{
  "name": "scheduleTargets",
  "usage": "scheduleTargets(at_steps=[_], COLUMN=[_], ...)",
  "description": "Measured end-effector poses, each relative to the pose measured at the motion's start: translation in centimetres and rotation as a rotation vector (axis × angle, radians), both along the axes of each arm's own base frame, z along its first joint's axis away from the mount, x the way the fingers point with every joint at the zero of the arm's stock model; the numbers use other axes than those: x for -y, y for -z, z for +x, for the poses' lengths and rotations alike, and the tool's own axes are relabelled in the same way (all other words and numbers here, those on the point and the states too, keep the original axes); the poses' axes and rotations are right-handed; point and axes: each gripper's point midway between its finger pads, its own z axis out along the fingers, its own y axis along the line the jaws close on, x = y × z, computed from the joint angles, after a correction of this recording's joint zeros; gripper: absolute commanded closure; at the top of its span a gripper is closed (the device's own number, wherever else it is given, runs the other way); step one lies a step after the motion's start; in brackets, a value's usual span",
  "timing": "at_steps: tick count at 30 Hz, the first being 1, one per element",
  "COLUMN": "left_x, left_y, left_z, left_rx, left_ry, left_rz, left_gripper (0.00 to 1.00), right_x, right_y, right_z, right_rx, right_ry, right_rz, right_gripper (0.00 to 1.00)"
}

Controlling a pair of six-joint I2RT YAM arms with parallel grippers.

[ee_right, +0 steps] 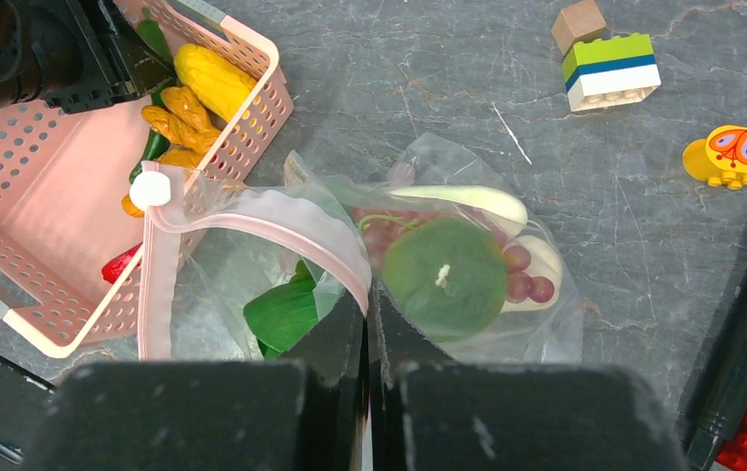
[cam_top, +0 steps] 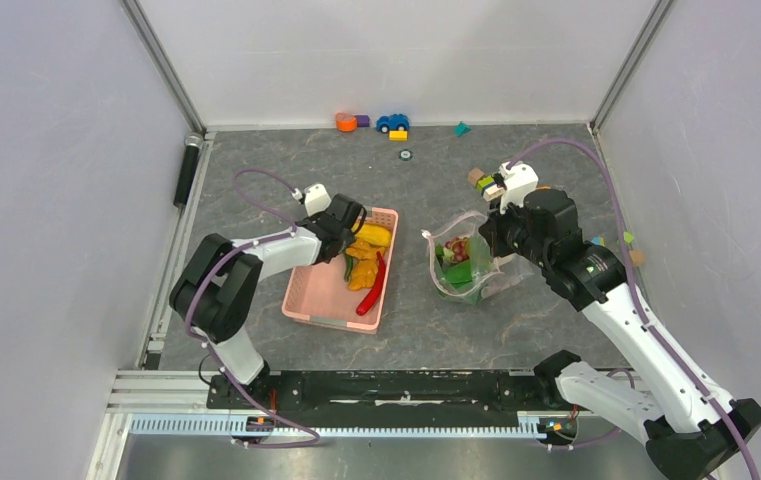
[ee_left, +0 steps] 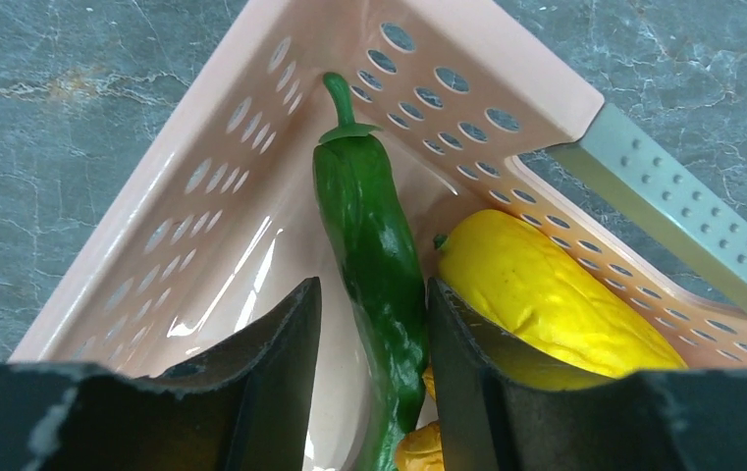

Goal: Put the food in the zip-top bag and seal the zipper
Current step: Pick up the fake vegetable from the bin.

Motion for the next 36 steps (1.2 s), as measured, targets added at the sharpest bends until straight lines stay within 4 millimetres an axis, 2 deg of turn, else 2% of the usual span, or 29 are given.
scheduleTargets(at_steps=[3,10,15,24,31,36], left_x=[0.1,0.5,0.6,1.4,1.6,3.9], left_y=[0.3,0.5,-0.2,-7.3,-11.0,-14.1], left_z=[0.0,0.1,0.0,-0.2,-1.5,-3.2], left_rx=[-0.007,-0.017,-0.012,0.128,0.203,0.274], left_ry=[0.001,0.004,0.010,0.068,0.151,0.357], left_rz=[-0.001,-0.017,-0.028,-0.139,-0.189,-0.276], left_gripper=[0.55,0.72,0.83,0.98,0.97,0.97], right_x=[0.0,0.1,0.2,0.2,0.2,0.2], right_y=[0.1,0.1,0.1,0.1,0.1,0.1], right_z=[0.0,0.0,0.0,0.1,0.1,0.0], right_rx=[-0.003,-0.002,0.000,0.000,0.000,-0.001], right_ry=[0.001,0.003,0.009,0.010,0.010,0.007], right_rz=[-0.002,-0.004,-0.006,-0.007,-0.007,-0.005], right_gripper=[1.00,1.00,1.00,1.00,1.00,1.00])
